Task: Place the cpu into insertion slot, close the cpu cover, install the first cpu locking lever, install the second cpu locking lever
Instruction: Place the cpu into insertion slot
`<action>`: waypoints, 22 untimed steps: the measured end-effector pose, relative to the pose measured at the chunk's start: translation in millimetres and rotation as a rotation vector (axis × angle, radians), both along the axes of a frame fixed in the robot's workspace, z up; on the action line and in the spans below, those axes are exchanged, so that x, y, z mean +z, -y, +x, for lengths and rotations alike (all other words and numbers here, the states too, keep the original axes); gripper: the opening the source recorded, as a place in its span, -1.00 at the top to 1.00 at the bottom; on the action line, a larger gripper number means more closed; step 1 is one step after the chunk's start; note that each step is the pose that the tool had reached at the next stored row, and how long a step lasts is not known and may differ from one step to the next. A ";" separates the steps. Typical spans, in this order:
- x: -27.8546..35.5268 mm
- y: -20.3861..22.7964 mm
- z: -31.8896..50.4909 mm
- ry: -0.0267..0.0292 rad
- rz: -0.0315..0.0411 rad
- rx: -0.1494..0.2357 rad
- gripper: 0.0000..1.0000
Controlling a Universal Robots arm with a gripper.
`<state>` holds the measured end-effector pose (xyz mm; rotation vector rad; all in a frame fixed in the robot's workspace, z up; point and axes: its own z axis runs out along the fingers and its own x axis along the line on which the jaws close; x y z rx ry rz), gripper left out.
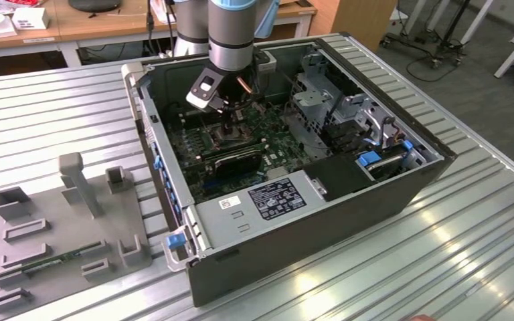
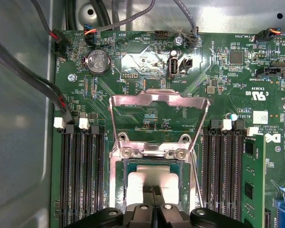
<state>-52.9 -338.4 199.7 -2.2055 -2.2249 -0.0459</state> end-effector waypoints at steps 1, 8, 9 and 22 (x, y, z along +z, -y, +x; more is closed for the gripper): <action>0.0 0.0 0.0 -0.0001 -0.0001 0.000 0.79; 0.0 0.0 0.0 -0.0002 -0.0002 0.000 0.79; -0.3 0.1 -0.1 -0.0005 -0.0007 0.000 0.79; -1.5 0.4 -0.3 -0.0008 -0.0014 0.000 0.79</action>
